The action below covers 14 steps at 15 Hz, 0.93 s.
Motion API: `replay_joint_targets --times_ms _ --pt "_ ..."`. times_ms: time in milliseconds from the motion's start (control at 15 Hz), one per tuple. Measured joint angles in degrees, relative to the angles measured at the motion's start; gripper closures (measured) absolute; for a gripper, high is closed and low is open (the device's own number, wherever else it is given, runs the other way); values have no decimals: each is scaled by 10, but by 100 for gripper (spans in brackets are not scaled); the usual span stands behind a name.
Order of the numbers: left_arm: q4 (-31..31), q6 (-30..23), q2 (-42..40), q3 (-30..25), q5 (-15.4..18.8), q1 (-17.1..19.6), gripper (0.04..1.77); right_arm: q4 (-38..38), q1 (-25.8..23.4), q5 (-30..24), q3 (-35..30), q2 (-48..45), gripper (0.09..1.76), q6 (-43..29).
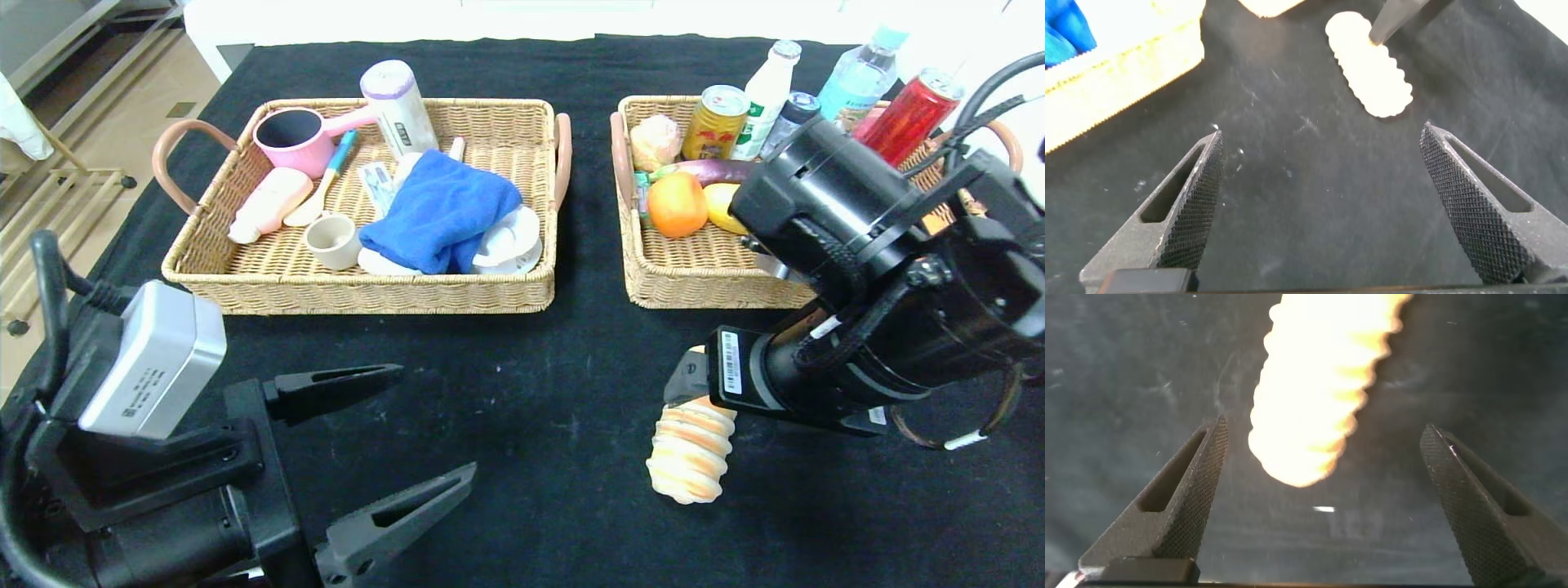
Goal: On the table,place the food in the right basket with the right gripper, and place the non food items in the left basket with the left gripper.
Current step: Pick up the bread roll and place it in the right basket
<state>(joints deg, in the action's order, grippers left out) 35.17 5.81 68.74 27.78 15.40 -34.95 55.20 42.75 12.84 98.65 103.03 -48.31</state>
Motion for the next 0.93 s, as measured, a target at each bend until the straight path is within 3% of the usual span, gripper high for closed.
replay_joint_targets --times_ms 733,933 --pt "-2 2 -21 1 1 -1 9 0 -10 -1 28 82 14 -9" --pt "-2 2 -21 -2 1 -1 9 0 -10 -2 28 86 58 -10"
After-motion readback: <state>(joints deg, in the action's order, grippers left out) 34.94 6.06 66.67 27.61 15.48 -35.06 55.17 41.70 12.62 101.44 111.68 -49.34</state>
